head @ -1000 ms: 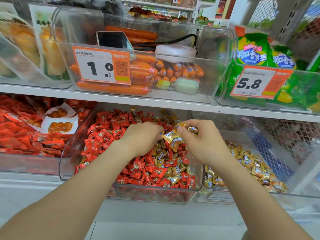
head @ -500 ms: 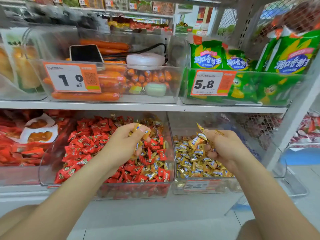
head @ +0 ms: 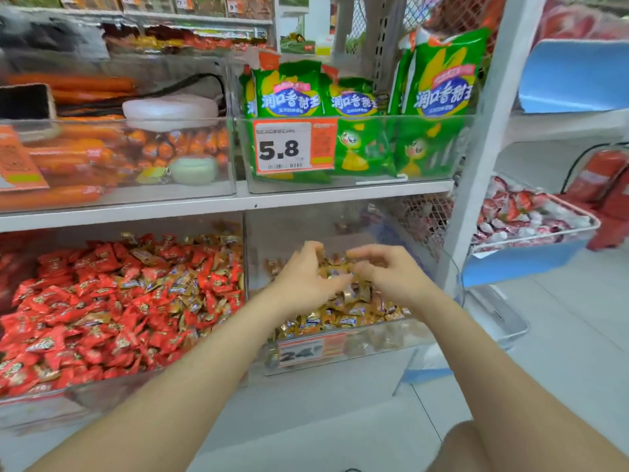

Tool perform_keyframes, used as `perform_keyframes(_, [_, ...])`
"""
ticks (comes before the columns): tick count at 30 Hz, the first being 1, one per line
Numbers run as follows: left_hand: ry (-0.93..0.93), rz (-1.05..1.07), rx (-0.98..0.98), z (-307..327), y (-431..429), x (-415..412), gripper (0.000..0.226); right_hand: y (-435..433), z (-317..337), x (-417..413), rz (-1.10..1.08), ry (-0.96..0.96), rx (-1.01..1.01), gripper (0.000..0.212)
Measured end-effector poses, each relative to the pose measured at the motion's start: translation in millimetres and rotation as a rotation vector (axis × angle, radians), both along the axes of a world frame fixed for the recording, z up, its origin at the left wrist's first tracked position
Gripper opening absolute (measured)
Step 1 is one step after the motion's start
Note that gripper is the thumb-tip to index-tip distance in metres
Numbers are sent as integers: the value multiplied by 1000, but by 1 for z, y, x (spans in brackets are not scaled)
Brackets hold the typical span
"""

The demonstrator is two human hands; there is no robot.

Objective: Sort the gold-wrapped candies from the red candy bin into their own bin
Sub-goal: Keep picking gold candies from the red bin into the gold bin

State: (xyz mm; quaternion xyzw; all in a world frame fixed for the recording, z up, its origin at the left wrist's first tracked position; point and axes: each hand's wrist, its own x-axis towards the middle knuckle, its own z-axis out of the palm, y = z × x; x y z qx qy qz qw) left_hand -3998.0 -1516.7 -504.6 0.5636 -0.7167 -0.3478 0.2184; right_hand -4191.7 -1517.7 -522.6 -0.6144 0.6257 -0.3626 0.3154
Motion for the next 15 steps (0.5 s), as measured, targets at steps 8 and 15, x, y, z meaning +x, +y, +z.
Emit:
perform_keyframes(8, [-378, -197, -536, 2, 21, 41, 35, 23, 35, 27, 17, 74, -114, 26])
perform_keyframes(15, [-307, 32, -601, 8, 54, 164, 14, 64, 57, 135, 326, 169, -258, 33])
